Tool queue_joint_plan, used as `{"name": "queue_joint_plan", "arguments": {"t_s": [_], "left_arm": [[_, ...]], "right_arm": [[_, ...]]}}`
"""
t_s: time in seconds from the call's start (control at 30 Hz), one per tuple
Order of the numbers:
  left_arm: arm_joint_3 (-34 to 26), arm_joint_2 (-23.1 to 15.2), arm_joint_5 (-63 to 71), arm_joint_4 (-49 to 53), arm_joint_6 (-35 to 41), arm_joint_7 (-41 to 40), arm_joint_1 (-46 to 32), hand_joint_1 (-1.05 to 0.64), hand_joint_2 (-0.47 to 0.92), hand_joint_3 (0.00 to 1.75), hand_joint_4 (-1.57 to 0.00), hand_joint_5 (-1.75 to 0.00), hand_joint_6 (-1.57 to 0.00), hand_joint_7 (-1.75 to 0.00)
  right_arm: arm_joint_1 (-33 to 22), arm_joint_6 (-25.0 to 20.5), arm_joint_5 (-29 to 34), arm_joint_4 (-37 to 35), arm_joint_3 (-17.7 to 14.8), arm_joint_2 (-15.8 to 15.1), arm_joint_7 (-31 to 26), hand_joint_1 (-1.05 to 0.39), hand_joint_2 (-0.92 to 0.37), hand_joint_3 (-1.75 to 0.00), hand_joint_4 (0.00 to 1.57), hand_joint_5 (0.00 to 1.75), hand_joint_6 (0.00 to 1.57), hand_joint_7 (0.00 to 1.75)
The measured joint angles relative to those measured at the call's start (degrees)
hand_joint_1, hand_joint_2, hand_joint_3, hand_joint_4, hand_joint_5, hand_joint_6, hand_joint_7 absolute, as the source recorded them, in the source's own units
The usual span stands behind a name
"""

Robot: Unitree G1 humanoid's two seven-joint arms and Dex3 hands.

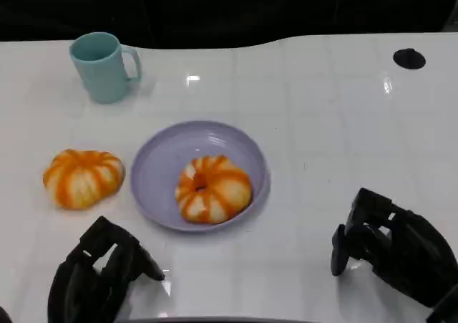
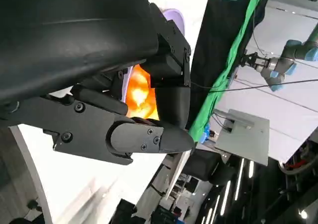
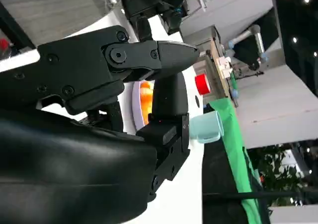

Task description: Grasp the bread from the table and place it into the plate.

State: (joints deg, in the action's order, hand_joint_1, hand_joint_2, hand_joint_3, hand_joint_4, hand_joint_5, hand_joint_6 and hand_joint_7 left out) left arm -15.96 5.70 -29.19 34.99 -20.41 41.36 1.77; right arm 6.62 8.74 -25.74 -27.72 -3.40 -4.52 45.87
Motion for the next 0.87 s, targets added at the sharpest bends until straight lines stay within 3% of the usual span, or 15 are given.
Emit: {"name": "queue_joint_plan", "arguments": {"t_s": [0.27, 0.87], "left_arm": [[-0.15, -0.16, 0.0, 0.08, -0.01, 0.0, 0.15, -0.58, 0.92, 0.24, -0.62, -1.75, -0.5, -1.53], [-0.66, -1.12, 0.01, 0.56, -0.15, 0.02, 0.59, -0.56, 0.92, 0.26, -0.63, -1.75, -0.52, -1.51]], "right_arm": [[-0.94, -4.84, -0.18, 1.69, -1.18, 0.48, -0.68, -0.53, -0.92, -0.41, 0.69, 1.75, 0.47, 1.75], [-0.11, -5.58, 0.02, 0.73, -3.02, 1.58, 0.69, -0.53, -0.92, -0.41, 0.74, 1.75, 0.5, 1.75]]}}
